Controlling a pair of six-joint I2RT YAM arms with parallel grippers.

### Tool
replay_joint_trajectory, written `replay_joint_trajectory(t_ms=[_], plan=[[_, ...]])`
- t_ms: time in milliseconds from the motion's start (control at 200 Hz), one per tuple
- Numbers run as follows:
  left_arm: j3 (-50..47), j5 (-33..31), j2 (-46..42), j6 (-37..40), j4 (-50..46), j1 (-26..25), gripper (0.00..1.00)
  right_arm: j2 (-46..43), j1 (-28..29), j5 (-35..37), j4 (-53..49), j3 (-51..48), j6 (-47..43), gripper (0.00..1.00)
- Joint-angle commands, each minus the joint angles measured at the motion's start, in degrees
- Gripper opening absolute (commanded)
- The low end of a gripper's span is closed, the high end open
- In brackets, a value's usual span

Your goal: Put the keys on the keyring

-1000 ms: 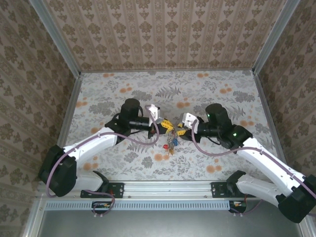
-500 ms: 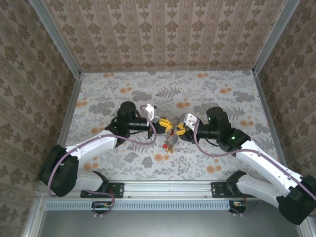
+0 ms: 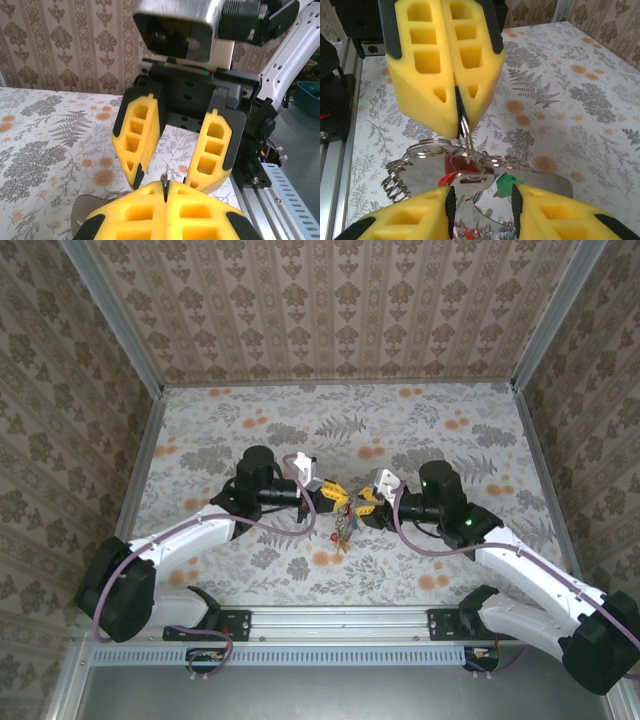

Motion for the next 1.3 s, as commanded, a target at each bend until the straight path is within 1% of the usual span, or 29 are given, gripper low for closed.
replay_joint_trajectory(t_ms=[0, 110, 180, 245, 405, 600, 690, 760, 870, 940, 1120, 1295], plan=[[2.3, 0.3, -0.7, 0.8, 1.7, -0.1, 0.0, -0.3, 1.2, 2.1, 10.1, -2.7, 6.5, 0.4], [2.5, -0.1, -0.4, 0.7, 1.8, 0.0, 0.0, 0.7, 3.0, 2.5, 11.3, -3.5, 6.5, 0.42], [2.5, -0.3, -0.3, 0.7, 1.8, -0.1, 0.0, 0.8, 3.3, 2.6, 12.6, -4.3, 6.7, 0.45], [2.5, -0.5, -0.3, 0.6, 1.8, -0.2, 0.0, 0.8, 3.4, 0.9, 13.0, -4.5, 6.9, 0.47], [2.3, -0.7, -0.4, 0.6, 1.9, -0.2, 0.0, 1.0, 3.6, 1.5, 12.2, -4.8, 6.8, 0.48], [2.1, -0.7, -0.4, 0.4, 2.2, -0.2, 0.0, 3.4, 5.8, 7.5, 13.9, -5.0, 7.0, 0.41], [2.1, -0.8, -0.5, 0.5, 2.1, -0.4, 0.0, 3.9, 6.5, 11.0, 14.6, -5.4, 5.9, 0.41], [2.0, -0.9, -0.6, 0.5, 2.1, -0.3, 0.0, 3.6, 6.4, 12.7, 15.2, -5.7, 5.5, 0.37], [1.8, -0.9, -0.7, 0.6, 2.0, -0.4, 0.0, 2.3, 6.4, 14.5, 13.2, -5.2, 3.7, 0.2], [1.8, -1.0, -0.7, 0.8, 1.7, -0.4, 0.0, 1.0, 6.3, 15.4, 11.9, -5.1, 2.7, 0.13], [1.8, -2.0, -0.8, 1.9, -0.1, -0.4, 0.0, -2.3, 6.1, 15.0, 5.9, -3.1, -0.7, 0.04], [1.5, -3.4, -0.9, 2.2, -1.1, -0.4, 0.0, -3.9, 6.2, 15.2, -2.5, 0.4, -5.4, 0.0]])
